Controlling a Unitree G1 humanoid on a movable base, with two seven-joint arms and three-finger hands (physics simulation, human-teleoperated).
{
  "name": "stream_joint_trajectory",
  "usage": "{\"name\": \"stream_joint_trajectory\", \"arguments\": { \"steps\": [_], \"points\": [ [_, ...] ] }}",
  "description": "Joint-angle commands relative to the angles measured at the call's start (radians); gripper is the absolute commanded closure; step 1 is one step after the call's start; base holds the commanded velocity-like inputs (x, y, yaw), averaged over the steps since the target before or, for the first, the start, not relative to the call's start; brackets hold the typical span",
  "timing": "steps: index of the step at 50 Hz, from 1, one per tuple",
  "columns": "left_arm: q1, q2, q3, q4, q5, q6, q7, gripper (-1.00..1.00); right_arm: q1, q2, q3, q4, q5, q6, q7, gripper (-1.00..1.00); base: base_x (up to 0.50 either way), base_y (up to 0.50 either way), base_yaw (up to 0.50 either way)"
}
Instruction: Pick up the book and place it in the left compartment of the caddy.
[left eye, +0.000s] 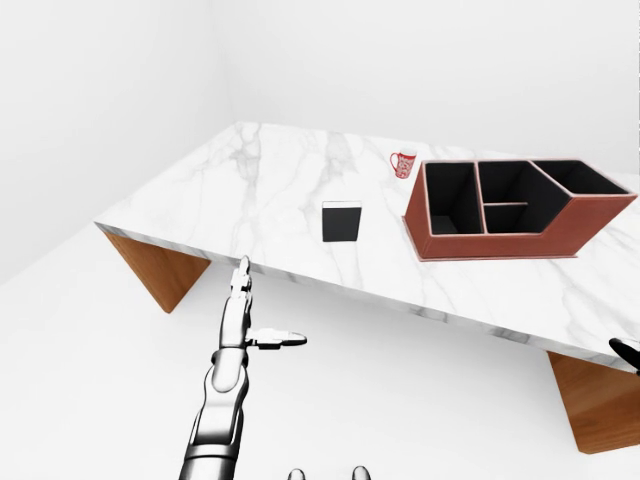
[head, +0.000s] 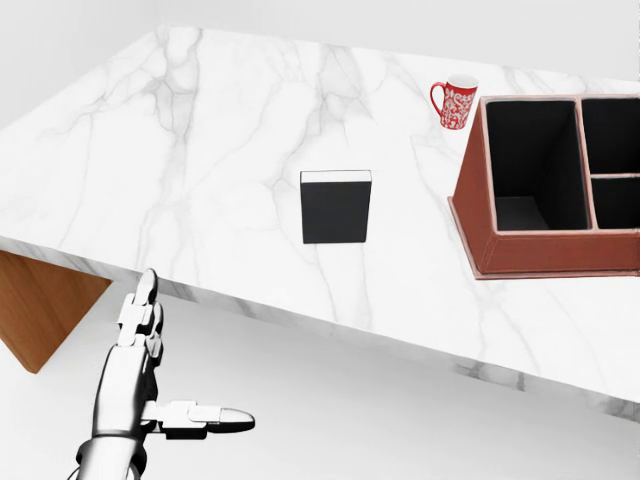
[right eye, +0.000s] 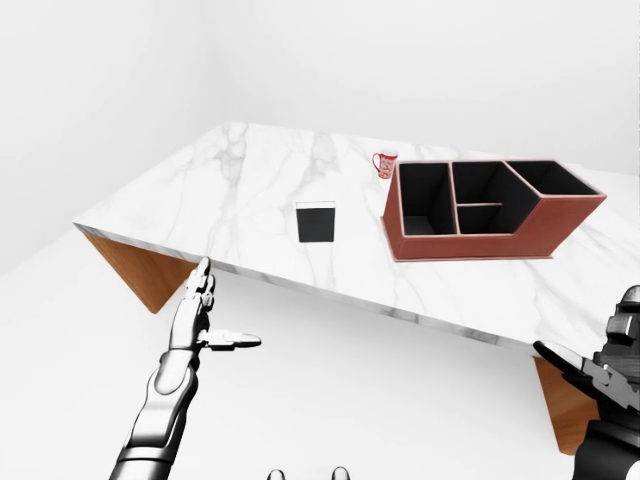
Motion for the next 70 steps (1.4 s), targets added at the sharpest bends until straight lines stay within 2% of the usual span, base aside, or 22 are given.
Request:
{"name": "stream_joint_trajectory", "arguments": {
  "steps": [1, 47, 70],
  "points": [
    [-0.004, 0.002, 0.001, 0.017, 0.000, 0.000, -0.006, -1.00, 0.001, 0.003, 0.001, -0.002, -0.001, 0.000, 0.000, -1.00, 0.11, -0.30, 0.00],
    [0.028, -0.003, -0.003, -0.060, 0.003, 0.000, -0.016, -1.00, -0.004, -0.006, 0.005, 0.017, 0.004, 0.000, -0.004, -1.00, 0.11, -0.30, 0.00],
    [0.019, -0.001, -0.001, -0.035, 0.003, 0.000, -0.018, -1.00, -0.001, -0.002, 0.000, 0.003, 0.003, 0.000, -0.005, -1.00, 0.10, -0.30, 0.00]
  ]
}}
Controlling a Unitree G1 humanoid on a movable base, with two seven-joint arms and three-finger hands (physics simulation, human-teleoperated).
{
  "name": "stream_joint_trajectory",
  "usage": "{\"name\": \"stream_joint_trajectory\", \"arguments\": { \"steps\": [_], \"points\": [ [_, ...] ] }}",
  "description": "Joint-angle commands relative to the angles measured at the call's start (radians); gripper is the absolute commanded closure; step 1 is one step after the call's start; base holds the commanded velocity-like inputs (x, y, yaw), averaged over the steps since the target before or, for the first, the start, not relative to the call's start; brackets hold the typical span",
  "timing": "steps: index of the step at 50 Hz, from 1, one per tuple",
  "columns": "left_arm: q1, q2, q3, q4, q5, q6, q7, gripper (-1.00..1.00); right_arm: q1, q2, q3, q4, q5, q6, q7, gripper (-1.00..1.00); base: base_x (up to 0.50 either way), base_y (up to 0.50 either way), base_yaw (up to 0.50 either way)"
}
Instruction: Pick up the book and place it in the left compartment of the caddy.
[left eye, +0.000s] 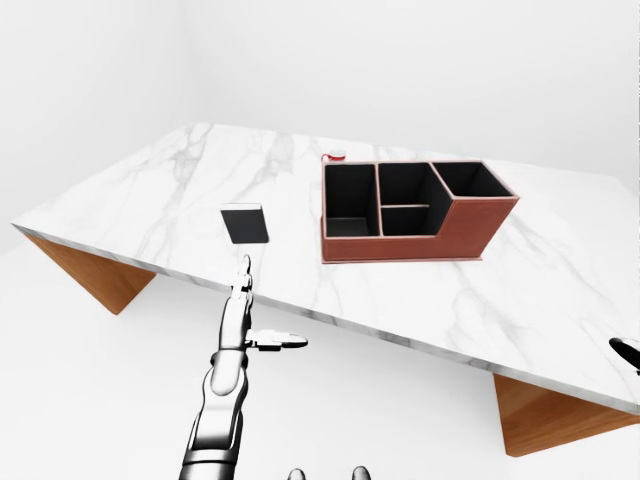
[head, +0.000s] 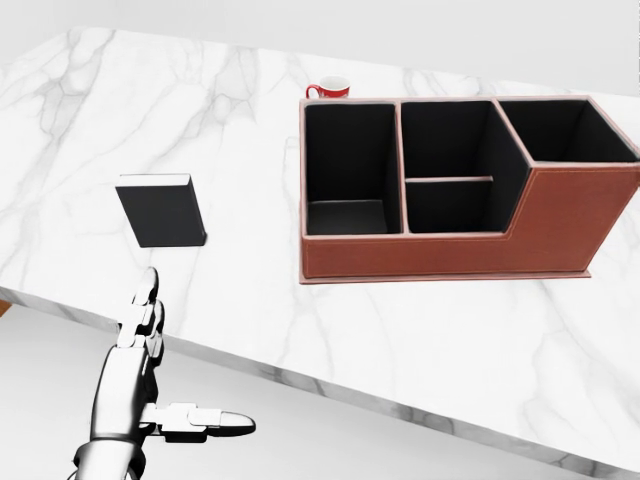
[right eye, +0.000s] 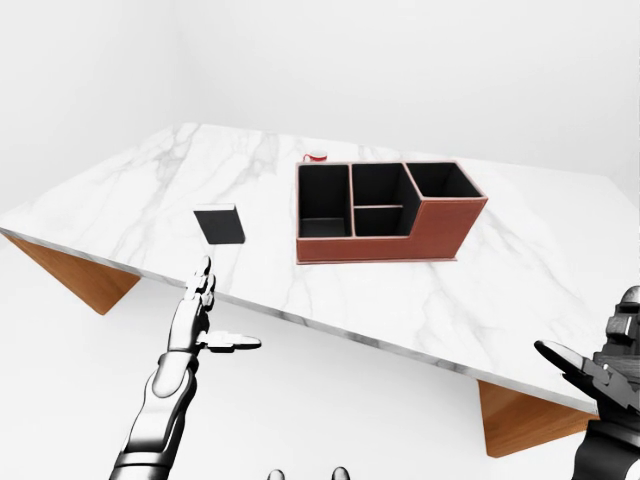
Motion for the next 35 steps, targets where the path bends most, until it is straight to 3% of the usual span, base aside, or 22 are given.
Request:
{"name": "stream_joint_trajectory", "arguments": {
  "steps": [1, 9, 35],
  "points": [
    [-0.005, 0.002, 0.003, 0.009, 0.000, 0.000, 0.001, -1.00, -0.001, 0.000, -0.001, -0.003, -0.001, 0.000, 0.000, -1.00, 0.11, -0.30, 0.00],
    [-0.011, 0.002, 0.005, 0.021, -0.002, 0.000, 0.002, -1.00, 0.000, 0.000, -0.006, -0.009, 0.011, 0.000, 0.003, -1.00, 0.08, -0.22, 0.00],
    [-0.002, 0.000, 0.001, 0.003, -0.001, 0.000, 0.001, -1.00, -0.005, -0.001, 0.004, 0.016, -0.021, 0.000, 0.012, -1.00, 0.00, 0.00, 0.00]
  ]
}}
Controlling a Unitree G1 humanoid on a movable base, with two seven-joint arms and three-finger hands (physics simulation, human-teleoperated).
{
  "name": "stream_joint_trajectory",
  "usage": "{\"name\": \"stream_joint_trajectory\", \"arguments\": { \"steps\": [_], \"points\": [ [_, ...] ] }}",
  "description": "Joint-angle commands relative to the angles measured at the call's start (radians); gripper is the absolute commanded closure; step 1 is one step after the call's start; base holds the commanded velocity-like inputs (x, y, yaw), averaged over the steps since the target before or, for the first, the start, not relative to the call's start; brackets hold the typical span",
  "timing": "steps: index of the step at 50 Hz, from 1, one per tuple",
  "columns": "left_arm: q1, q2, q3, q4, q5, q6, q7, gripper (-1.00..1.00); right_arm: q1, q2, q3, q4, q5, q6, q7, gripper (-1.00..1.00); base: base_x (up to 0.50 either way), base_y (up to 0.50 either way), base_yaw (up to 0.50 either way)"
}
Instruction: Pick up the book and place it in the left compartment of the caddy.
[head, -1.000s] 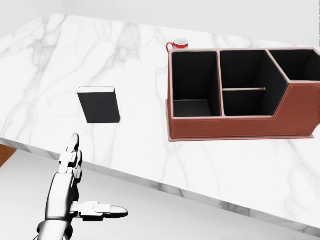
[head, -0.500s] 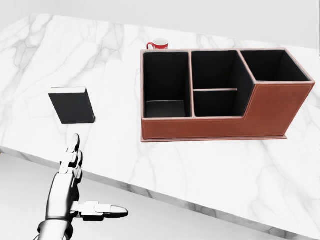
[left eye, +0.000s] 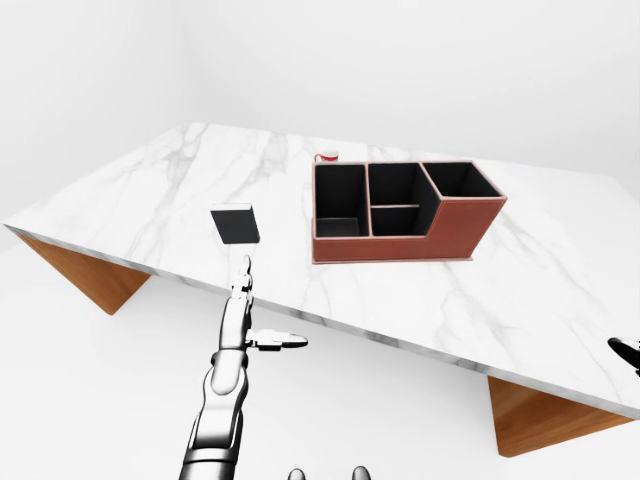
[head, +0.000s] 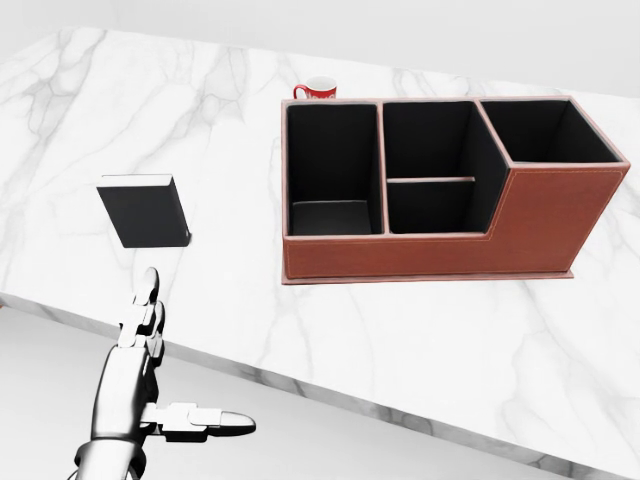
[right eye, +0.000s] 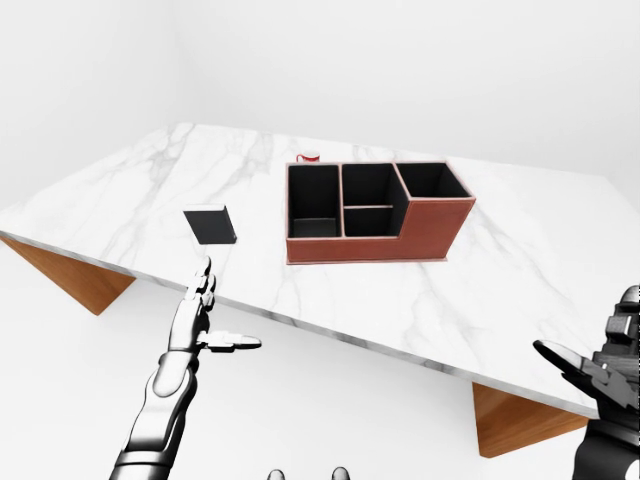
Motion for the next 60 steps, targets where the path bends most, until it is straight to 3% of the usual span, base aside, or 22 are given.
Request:
{"name": "stream_joint_trajectory", "arguments": {
  "steps": [1, 60],
  "points": [
    [0.005, -0.001, 0.000, -0.011, -0.003, 0.000, -0.002, -1.00, -0.003, -0.002, 0.005, 0.017, -0.016, 0.000, 0.007, -1.00, 0.00, 0.00, 0.00],
    [0.007, 0.000, -0.002, -0.009, 0.006, 0.000, -0.001, -1.00, 0.002, 0.001, 0.003, 0.010, -0.012, 0.000, 0.002, -1.00, 0.20, 0.07, 0.00]
  ]
}}
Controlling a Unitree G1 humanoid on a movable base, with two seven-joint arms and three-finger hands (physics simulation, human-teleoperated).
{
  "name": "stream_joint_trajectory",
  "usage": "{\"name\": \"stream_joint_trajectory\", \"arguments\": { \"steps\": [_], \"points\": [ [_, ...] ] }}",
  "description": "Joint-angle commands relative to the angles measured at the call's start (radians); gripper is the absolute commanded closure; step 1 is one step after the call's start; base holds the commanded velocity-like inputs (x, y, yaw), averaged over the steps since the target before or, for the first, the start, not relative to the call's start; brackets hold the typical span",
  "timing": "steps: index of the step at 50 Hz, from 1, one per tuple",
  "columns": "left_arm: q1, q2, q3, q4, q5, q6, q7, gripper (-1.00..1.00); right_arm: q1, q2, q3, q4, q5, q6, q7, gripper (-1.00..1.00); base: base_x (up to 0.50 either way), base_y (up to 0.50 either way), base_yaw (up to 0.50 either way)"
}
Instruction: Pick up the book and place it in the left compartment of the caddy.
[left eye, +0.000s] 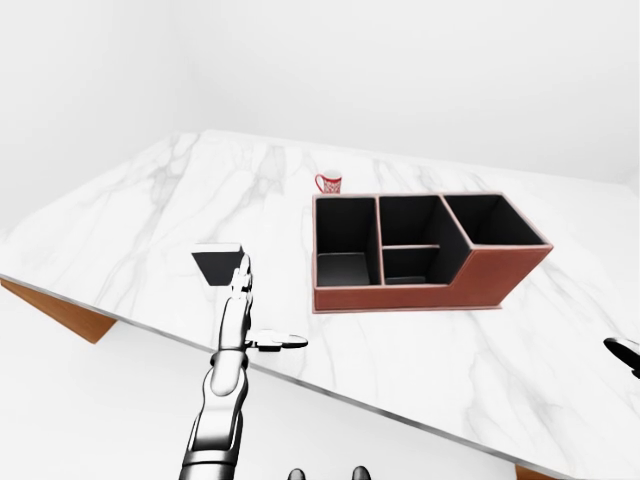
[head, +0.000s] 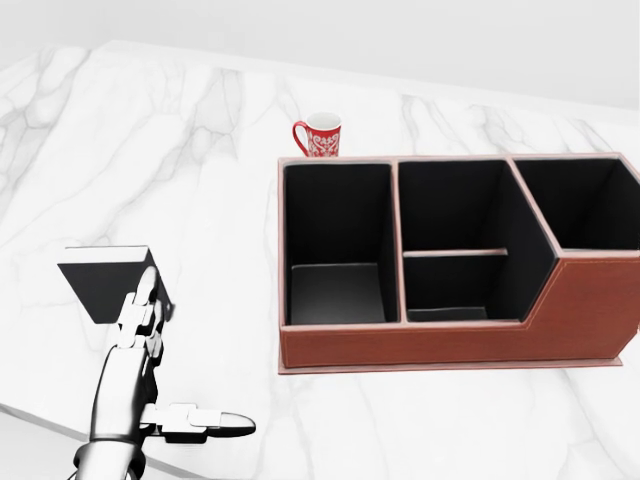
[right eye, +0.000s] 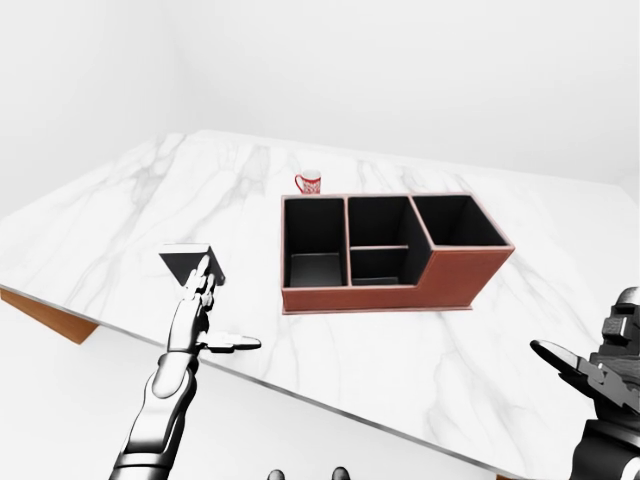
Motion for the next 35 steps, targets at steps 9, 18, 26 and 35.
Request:
{"name": "stream_joint_trajectory", "arguments": {
  "steps": [9, 18, 26, 35],
  "points": [
    [-0.001, -0.001, -0.001, 0.002, 0.001, 0.000, -0.001, -1.00, -0.007, -0.002, 0.003, 0.011, -0.005, 0.000, -0.001, -1.00, 0.21, 0.07, 0.00],
    [-0.005, 0.000, 0.000, 0.009, 0.000, 0.000, -0.001, -1.00, -0.004, -0.004, 0.004, 0.008, 0.000, 0.000, -0.008, -1.00, 0.21, 0.07, 0.00],
    [-0.003, 0.000, -0.001, 0.006, 0.001, 0.000, -0.001, -1.00, -0.004, -0.003, 0.005, 0.009, -0.003, 0.000, -0.005, -1.00, 0.18, 0.06, 0.00],
    [0.001, -0.001, -0.001, 0.000, 0.001, 0.000, -0.002, -1.00, -0.002, -0.002, 0.004, 0.005, -0.005, 0.000, -0.003, -1.00, 0.18, 0.06, 0.00]
  ]
}}
